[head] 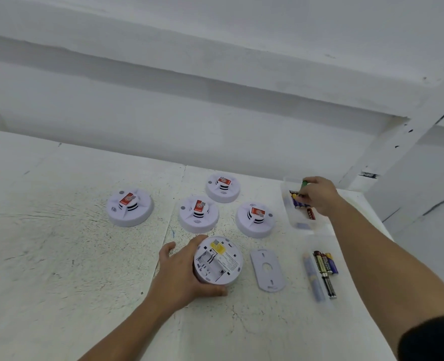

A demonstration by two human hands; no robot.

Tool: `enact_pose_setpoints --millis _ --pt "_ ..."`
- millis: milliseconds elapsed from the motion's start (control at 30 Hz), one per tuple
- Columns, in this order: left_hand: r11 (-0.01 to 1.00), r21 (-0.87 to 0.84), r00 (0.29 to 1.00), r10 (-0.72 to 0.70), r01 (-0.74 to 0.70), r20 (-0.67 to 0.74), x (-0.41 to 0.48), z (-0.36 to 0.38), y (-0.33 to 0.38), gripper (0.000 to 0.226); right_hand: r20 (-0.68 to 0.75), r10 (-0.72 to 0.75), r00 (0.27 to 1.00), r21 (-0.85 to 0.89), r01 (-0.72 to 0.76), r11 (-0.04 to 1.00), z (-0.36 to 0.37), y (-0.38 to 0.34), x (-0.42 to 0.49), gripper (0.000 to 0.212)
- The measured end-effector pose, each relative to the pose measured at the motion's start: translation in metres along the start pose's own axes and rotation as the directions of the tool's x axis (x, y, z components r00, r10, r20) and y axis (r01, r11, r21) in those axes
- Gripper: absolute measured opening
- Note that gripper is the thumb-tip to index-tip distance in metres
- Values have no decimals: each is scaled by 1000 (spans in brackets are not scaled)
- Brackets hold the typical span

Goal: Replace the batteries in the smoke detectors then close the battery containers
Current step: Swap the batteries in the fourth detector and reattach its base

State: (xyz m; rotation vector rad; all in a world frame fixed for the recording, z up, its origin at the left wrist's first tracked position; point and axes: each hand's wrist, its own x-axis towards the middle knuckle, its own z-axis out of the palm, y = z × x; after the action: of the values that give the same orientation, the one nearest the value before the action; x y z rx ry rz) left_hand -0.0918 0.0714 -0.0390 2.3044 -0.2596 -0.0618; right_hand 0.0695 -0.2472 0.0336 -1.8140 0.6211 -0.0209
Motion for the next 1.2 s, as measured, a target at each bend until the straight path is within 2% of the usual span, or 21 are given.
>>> enact_pose_setpoints --millis 67,133,233,333,533,600,667,767,867,1200 --pt "1000 -2 1000 -10 10 1 0 1 -1 97 65 12 998 291 -30 956 -6 -10 -17 36" --pt "1000 7 1000 -11 11 4 0 1 -1 97 94 -14 996 421 -27 907 -8 -17 -32 33" --pt "1000 13 1000 5 -5 -8 -2 -2 5 91 129 -33 991 510 -38 859 -2 -19 -58 28" --pt "1000 11 1000 10 -9 -8 -3 -5 8 88 247 -50 968 503 -84 860 10 -18 -87 23" --pt "999 34 999 26 -27 24 -1 -1 0 93 458 -37 888 374 -154 915 40 3 -144 25" --pt "999 35 999 35 -35 21 -2 -1 -2 96 480 -56 876 249 -74 966 52 12 -162 25" --pt "998 31 999 47 -48 24 -2 -2 -3 95 469 -73 880 43 60 997 63 21 -179 27" --pt "997 22 997 69 -69 19 -1 -1 -4 95 460 -110 881 -169 209 963 77 37 -195 29" --pt "997 5 997 81 -81 15 -1 0 -5 93 445 -183 877 -325 348 879 86 47 -204 30" --pt "994 -34 993 106 -105 45 0 0 -9 88 469 -303 829 -428 514 743 94 50 -217 21"
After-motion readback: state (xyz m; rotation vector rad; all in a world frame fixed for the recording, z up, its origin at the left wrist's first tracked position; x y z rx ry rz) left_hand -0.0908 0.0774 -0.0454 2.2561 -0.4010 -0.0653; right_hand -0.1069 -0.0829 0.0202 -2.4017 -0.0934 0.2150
